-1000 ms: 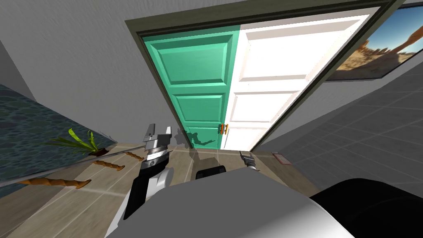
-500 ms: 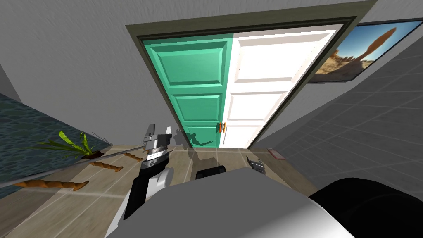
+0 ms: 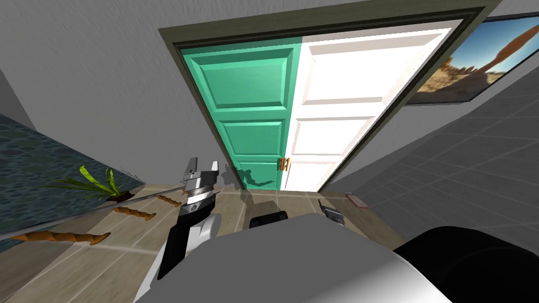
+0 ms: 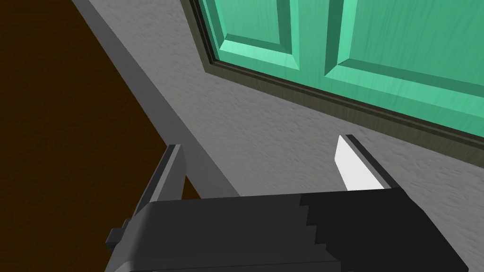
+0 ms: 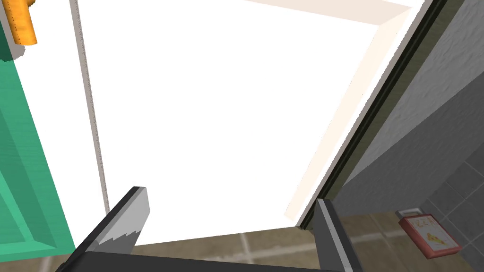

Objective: Pull the door open

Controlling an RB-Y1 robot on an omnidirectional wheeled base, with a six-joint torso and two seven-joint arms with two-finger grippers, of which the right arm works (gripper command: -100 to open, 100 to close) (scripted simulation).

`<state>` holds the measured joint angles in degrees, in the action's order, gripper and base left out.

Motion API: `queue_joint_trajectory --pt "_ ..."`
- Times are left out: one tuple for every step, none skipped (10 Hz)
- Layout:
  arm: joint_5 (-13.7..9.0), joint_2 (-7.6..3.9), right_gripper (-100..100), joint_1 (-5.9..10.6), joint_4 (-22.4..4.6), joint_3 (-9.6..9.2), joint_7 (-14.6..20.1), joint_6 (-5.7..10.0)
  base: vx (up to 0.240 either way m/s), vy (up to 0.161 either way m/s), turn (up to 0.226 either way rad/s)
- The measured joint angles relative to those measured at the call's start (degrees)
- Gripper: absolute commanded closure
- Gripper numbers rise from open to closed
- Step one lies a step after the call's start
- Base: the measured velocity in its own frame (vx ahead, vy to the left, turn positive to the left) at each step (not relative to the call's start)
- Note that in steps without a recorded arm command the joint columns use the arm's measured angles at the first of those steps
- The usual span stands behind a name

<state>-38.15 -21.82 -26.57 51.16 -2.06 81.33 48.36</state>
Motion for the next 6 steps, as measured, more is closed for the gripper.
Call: queue_joint_trajectory --pt "0.1 -0.12 -100 0.58 -0.5 -0.15 0.4 0.28 0.176 0.005 0.123" --pt "0.2 0.0 -100 1.1 -0.3 -0.35 0.6 0.47 0.187 -0.023 0.097" --pt "0.2 0.1 -100 1.46 0.6 -0.4 0.5 0.13 0.196 -0.025 0.094" --pt "0.2 0.08 -100 1.44 1.9 -0.53 0.5 -0.25 0.152 -0.013 0.055" --pt "0.3 0.32 -100 2.07 1.9 -0.74 0.5 -0.24 0.126 -0.027 0.089" --pt "0.5 0.6 -100 3.21 1.5 -1.06 0.6 -0.08 0.164 -0.037 0.141"
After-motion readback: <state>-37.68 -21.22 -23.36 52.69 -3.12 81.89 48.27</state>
